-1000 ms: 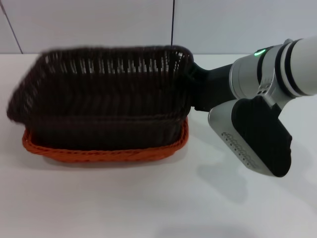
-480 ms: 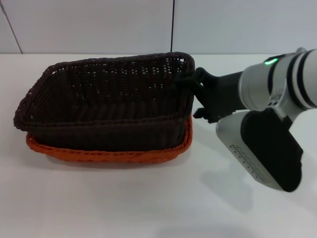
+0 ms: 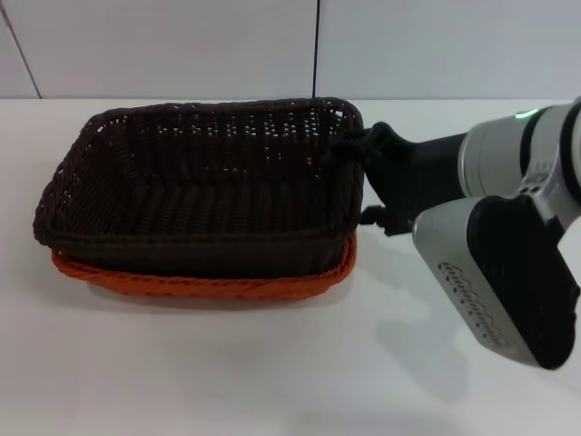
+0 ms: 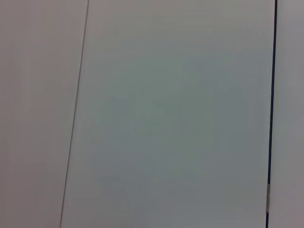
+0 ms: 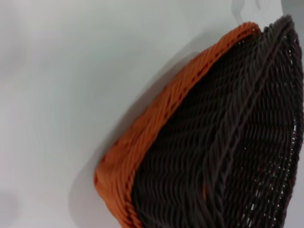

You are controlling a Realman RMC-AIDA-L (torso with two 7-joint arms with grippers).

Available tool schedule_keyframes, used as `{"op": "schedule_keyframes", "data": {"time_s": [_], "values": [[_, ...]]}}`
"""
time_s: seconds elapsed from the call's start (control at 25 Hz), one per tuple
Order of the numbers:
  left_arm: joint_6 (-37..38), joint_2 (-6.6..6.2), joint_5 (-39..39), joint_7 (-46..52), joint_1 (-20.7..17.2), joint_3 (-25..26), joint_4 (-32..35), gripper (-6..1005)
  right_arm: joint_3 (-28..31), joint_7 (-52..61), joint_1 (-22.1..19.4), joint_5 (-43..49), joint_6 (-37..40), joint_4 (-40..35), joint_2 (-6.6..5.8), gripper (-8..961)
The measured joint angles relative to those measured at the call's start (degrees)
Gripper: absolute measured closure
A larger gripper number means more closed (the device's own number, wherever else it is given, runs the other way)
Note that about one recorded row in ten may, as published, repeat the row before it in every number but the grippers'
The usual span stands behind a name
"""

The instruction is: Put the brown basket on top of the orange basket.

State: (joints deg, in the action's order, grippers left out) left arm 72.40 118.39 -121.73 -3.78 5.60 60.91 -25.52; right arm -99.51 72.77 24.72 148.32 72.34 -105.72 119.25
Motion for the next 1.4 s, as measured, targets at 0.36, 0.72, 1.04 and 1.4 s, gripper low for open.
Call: {"op": "schedule_keyframes", "data": {"time_s": [0.36, 0.72, 1.04, 1.4], "values": [[-1.21, -0.08, 0.00, 0.01, 2.80, 0.58, 2.83, 199, 1.32, 4.94, -0.99, -2.12, 0.07, -4.50, -0.08, 202], [-1.37, -0.10, -0.06, 0.03, 3.84, 0.63, 4.01, 199, 4.07, 15.56, -1.07, -2.75, -15.51, -3.23, -0.07, 202], [-1.15, -0.20, -0.25, 0.02, 3.78, 0.62, 4.12, 199, 4.21, 22.80, -2.73, -3.04, -7.69, -5.43, -0.07, 202], [-1.18, -0.26, -0.36, 0.38, 4.05, 0.47, 4.87, 199, 8.84, 33.94, -2.87, -5.00, -33.97, -1.74, -0.08, 203]]}}
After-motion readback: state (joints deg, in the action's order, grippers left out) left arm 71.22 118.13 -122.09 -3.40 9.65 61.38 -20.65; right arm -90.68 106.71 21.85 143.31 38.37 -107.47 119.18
